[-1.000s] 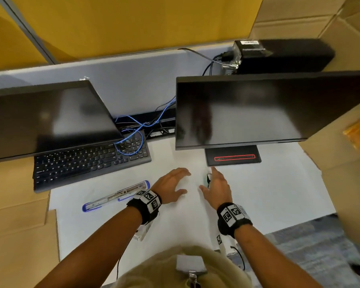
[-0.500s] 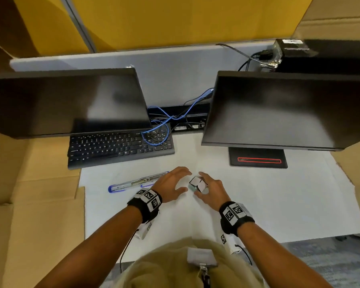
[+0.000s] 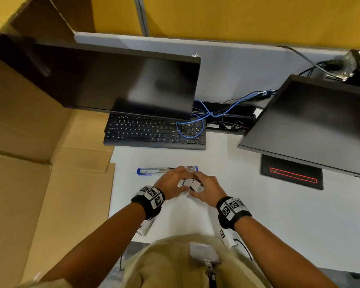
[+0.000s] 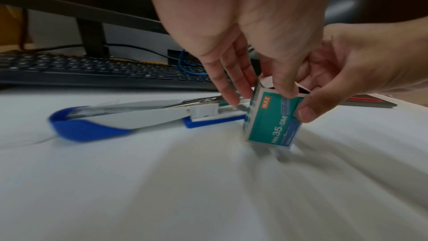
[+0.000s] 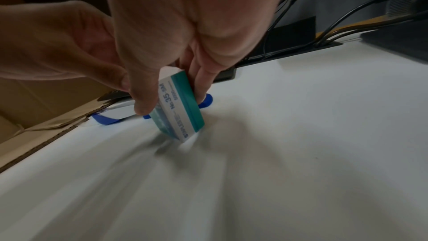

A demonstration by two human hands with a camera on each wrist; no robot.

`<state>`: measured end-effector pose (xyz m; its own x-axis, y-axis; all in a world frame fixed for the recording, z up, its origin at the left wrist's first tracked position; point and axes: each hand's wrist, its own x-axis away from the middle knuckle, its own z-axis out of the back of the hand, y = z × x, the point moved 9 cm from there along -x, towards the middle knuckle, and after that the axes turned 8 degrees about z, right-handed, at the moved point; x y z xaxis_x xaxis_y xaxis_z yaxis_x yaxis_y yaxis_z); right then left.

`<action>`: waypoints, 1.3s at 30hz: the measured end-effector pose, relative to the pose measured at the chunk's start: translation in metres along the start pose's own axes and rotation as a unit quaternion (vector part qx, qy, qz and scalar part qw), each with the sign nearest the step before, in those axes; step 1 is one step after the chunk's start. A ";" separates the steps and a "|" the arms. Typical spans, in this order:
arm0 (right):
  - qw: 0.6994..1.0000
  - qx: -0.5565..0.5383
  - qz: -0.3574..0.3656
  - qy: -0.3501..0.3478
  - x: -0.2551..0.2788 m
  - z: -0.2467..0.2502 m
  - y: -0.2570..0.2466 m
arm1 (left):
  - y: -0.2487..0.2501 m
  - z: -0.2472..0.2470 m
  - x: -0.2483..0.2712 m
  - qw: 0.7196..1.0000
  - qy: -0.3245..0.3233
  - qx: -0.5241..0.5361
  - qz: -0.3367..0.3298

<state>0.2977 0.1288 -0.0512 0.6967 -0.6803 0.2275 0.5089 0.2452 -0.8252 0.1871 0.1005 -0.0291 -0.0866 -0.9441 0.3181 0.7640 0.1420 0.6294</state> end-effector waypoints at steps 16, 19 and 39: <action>0.987 0.085 0.136 0.008 -0.002 0.003 -0.028 | -0.027 0.022 0.023 0.987 0.054 0.134 0.070; 0.975 0.156 0.146 -0.068 0.001 -0.010 -0.027 | -0.030 0.020 0.021 0.991 0.050 0.107 0.065; 0.957 0.278 0.080 0.007 -0.015 -0.001 -0.035 | -0.020 0.011 0.018 0.998 0.049 0.031 0.012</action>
<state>0.2687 0.1296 -0.0265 0.7838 -0.6110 0.1111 0.5887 0.6741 -0.4460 0.1628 0.0841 -0.0280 -0.0031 -0.9641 0.2656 0.7241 0.1810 0.6656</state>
